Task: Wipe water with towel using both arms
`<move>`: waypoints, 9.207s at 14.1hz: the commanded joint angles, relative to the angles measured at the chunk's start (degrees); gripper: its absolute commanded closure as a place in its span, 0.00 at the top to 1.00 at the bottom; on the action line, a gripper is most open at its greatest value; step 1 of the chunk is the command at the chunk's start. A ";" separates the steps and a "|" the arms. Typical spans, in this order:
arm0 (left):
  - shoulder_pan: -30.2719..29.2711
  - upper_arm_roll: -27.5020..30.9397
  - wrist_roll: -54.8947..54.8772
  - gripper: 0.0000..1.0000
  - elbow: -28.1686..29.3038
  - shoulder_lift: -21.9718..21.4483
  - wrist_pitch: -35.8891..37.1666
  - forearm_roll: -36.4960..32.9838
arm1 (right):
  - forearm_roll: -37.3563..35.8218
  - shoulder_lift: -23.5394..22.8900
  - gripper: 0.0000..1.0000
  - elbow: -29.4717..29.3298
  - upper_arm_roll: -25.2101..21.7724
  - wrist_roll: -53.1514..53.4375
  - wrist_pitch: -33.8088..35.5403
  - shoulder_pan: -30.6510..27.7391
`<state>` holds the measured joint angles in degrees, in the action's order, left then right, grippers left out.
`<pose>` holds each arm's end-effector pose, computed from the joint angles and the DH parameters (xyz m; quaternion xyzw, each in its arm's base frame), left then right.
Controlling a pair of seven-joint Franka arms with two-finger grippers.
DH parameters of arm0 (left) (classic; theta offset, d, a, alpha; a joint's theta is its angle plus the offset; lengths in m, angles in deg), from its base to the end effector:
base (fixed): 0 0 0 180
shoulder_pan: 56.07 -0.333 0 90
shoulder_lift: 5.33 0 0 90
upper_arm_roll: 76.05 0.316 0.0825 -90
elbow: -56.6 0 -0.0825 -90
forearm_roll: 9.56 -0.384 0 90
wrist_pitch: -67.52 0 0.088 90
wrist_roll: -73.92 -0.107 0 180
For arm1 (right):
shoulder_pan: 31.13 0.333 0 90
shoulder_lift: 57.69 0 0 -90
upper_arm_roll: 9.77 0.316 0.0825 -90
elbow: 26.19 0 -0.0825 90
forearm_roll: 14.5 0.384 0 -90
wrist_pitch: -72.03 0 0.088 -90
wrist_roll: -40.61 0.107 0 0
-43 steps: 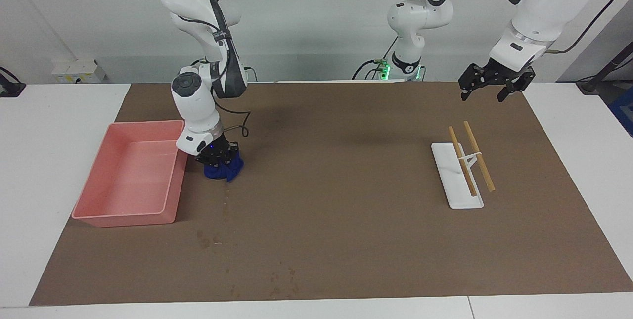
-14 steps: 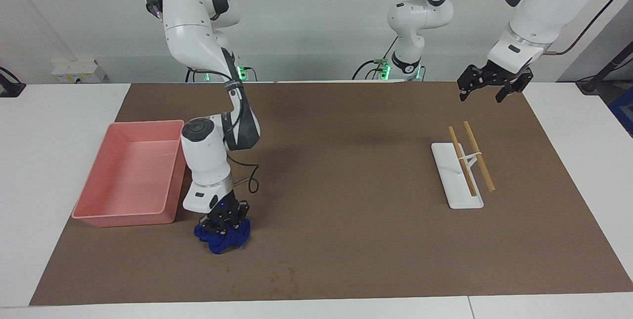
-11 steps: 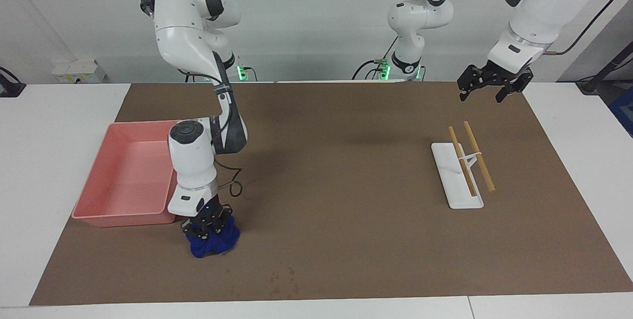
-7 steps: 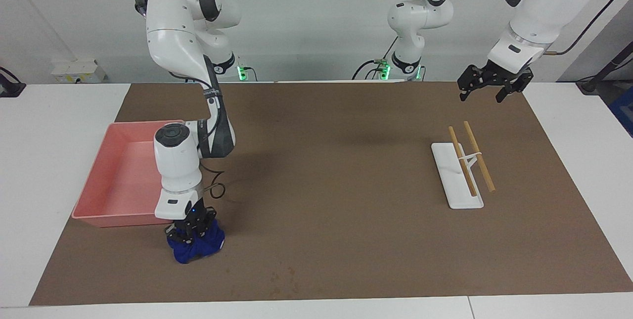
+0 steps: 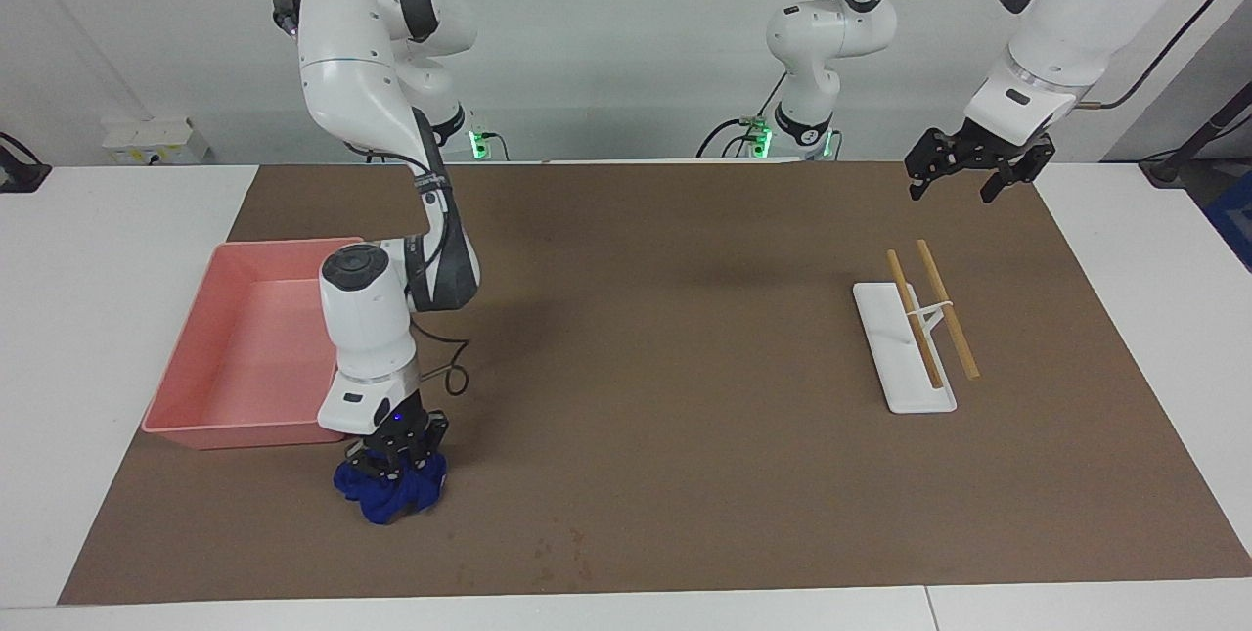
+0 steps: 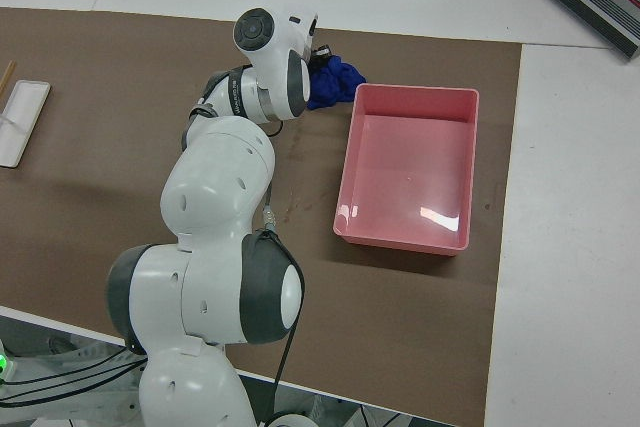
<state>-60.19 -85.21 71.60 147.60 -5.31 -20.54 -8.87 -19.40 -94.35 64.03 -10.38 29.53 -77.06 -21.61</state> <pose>0.5481 -0.0497 0.6132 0.9976 -0.0642 -0.0260 0.0054 0.7241 0.1167 0.3069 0.9596 0.2030 0.1917 0.0352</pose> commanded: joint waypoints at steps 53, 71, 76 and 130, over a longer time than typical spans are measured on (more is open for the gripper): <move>-0.18 0.03 -0.14 1.00 1.72 -1.69 -0.09 -0.95 | -3.89 34.90 0.00 4.25 -1.33 -28.55 48.74 -15.57; -0.18 0.03 -0.23 1.00 1.72 -1.60 -0.09 -0.95 | -3.27 35.52 1.00 18.15 -1.24 -26.10 33.35 -17.87; -0.18 0.03 -0.14 1.00 1.72 -1.69 -0.09 -0.95 | -2.66 35.69 1.00 15.96 -0.80 -25.57 34.66 -17.60; -0.27 0.03 -0.23 1.00 1.72 -1.69 -0.09 -0.95 | 8.16 41.58 1.00 -1.81 4.22 1.50 65.43 -12.87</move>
<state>-60.21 -85.17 71.60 147.60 -5.34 -20.54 -8.87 -12.24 -53.36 61.22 -5.51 29.97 -10.85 -35.90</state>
